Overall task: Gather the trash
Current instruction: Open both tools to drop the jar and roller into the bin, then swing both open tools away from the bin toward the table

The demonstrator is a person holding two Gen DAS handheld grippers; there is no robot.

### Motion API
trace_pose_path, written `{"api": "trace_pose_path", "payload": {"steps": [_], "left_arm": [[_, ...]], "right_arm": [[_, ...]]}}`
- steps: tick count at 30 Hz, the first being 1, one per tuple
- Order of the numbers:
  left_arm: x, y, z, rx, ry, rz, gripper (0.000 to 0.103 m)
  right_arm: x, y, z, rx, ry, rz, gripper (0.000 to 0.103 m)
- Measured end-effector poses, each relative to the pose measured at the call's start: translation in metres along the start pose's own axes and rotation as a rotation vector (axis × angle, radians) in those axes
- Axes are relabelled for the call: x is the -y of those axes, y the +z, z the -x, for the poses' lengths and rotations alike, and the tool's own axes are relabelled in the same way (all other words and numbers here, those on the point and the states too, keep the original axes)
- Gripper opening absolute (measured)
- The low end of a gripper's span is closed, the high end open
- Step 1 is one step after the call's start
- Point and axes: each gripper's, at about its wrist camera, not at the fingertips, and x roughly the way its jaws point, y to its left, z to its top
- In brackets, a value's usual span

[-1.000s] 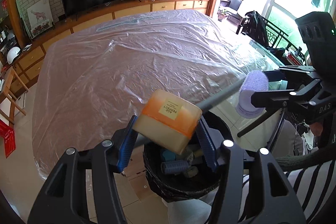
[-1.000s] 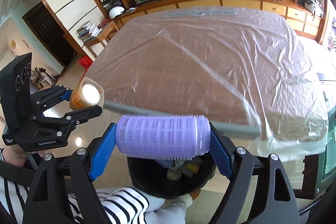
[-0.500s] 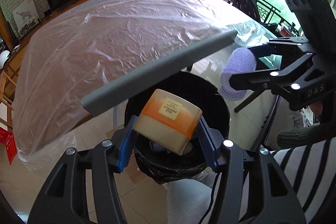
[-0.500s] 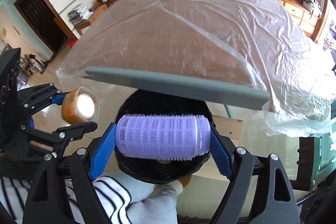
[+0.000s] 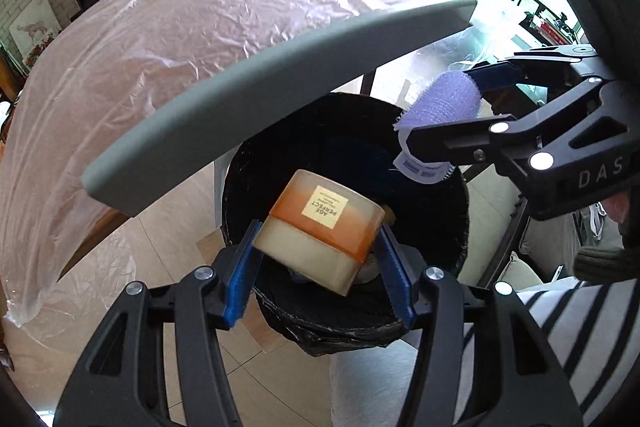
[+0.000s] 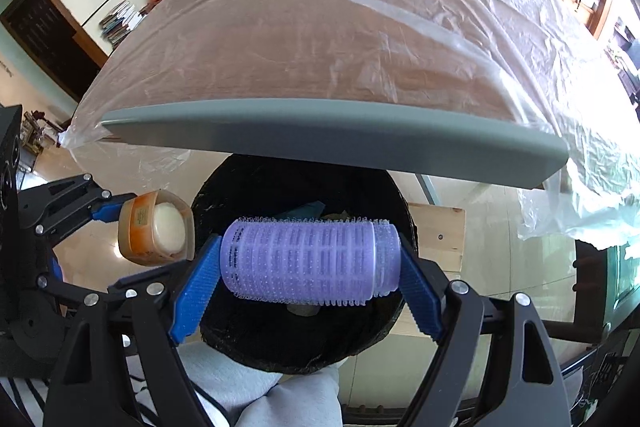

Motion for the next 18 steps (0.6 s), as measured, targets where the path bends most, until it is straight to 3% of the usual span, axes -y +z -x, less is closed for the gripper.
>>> {"api": "trace_pose_path", "payload": {"steps": [8,9,11,18], "left_arm": [[0.000,0.001,-0.013,-0.020,-0.041,-0.004,0.057],[0.000,0.001,-0.012,-0.010,-0.050,-0.006,0.061],[-0.001,0.002,-0.008,0.003,-0.044,0.001,0.084],[-0.013,0.011,0.033,0.058,-0.064,0.007,0.085]], "right_arm": [[0.010,0.000,-0.008,-0.036,0.012,-0.035,0.081],[0.011,0.000,-0.007,-0.040,0.014,-0.035,0.085],[0.012,0.000,-0.007,-0.049,0.019,-0.038,0.093],[0.013,0.007,0.040,-0.013,0.042,0.021,0.093]]}}
